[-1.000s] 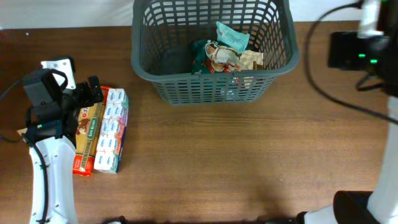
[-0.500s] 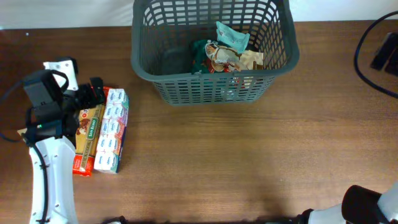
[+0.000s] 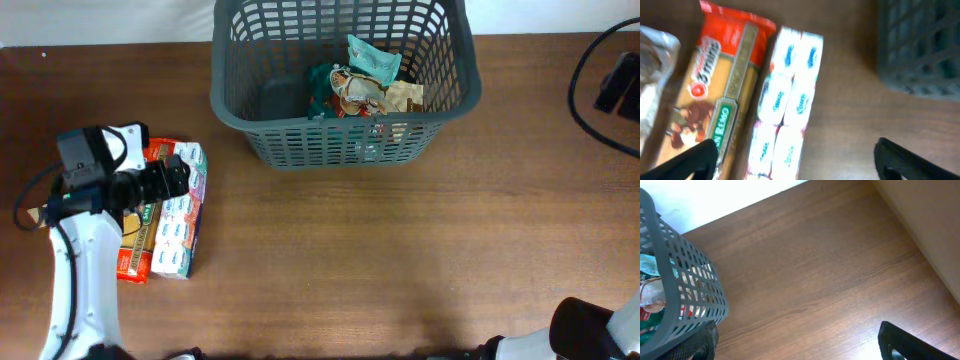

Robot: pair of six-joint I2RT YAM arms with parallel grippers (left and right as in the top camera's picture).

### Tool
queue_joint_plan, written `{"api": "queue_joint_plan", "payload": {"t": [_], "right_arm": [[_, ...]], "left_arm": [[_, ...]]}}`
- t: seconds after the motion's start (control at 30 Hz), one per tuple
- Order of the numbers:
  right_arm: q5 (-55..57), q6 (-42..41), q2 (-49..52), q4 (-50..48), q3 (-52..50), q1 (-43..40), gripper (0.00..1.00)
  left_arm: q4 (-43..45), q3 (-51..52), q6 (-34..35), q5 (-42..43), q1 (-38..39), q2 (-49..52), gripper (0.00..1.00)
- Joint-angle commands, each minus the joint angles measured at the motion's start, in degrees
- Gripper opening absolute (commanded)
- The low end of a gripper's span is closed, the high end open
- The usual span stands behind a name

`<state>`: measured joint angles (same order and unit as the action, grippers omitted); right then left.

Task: Pack container
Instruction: 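Move the left gripper to the Kleenex tissue multipack and grasp it, then lift the Kleenex pack with the left gripper and drop it into the basket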

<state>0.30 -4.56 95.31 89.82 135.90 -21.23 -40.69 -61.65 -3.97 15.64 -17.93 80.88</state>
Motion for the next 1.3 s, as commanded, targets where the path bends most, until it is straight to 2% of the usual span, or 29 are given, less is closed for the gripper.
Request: {"api": "queue_joint_plan", "payload": {"t": [0.0,0.03,0.17,0.27,0.43,0.7,0.73,0.8,0.87,1.03,1.17,1.27], "right_arm": [[-0.55,-0.63,0.59,0.0,-0.02,-0.17,0.99],[-0.55,-0.63,0.59,-0.02,-0.02,-0.17,0.99],[-0.55,-0.63,0.59,-0.02,-0.02,-0.17,0.99],[-0.55,-0.63,0.59,0.0,-0.02,-0.17,0.99],[-0.55,-0.63,0.59,0.0,-0.02,-0.17,0.99],[-0.55,-0.63,0.59,0.0,-0.02,-0.17,0.99],[-0.55,-0.63,0.59,-0.02,-0.04,-0.17,0.99],[-0.55,-0.63,0.59,0.0,-0.02,-0.17,0.99],[-0.55,-0.63,0.59,-0.02,-0.04,-0.17,0.99],[-0.55,-0.63,0.59,-0.02,-0.04,-0.17,0.99],[-0.55,-0.63,0.59,-0.02,-0.02,-0.17,0.99],[-0.55,-0.63,0.59,0.0,-0.02,-0.17,0.99]], "left_arm": [[-1.77,-0.66,-2.05,-3.3,2.23,4.63,0.89],[-2.1,-0.66,-2.05,-4.79,2.89,5.53,0.82],[-3.48,-0.66,-1.2,-12.17,6.08,10.78,0.7],[-3.19,-0.66,-1.18,-15.1,7.43,14.58,0.7],[-1.77,-0.66,3.96,-20.7,7.67,19.71,0.71],[-0.7,-0.66,4.63,-20.83,7.67,23.32,0.69],[-0.63,-0.66,4.63,-20.85,7.67,23.39,0.37],[-0.52,-0.66,4.63,-20.83,7.67,23.39,0.15],[-0.66,-0.66,4.63,-20.81,7.67,23.39,0.02],[-2.58,-1.4,4.61,-19.74,7.67,23.34,0.02],[-7.08,-7.19,4.39,-19.74,7.67,23.23,0.02],[-11.1,-15.37,4.35,-19.74,7.67,22.64,0.02]]}}
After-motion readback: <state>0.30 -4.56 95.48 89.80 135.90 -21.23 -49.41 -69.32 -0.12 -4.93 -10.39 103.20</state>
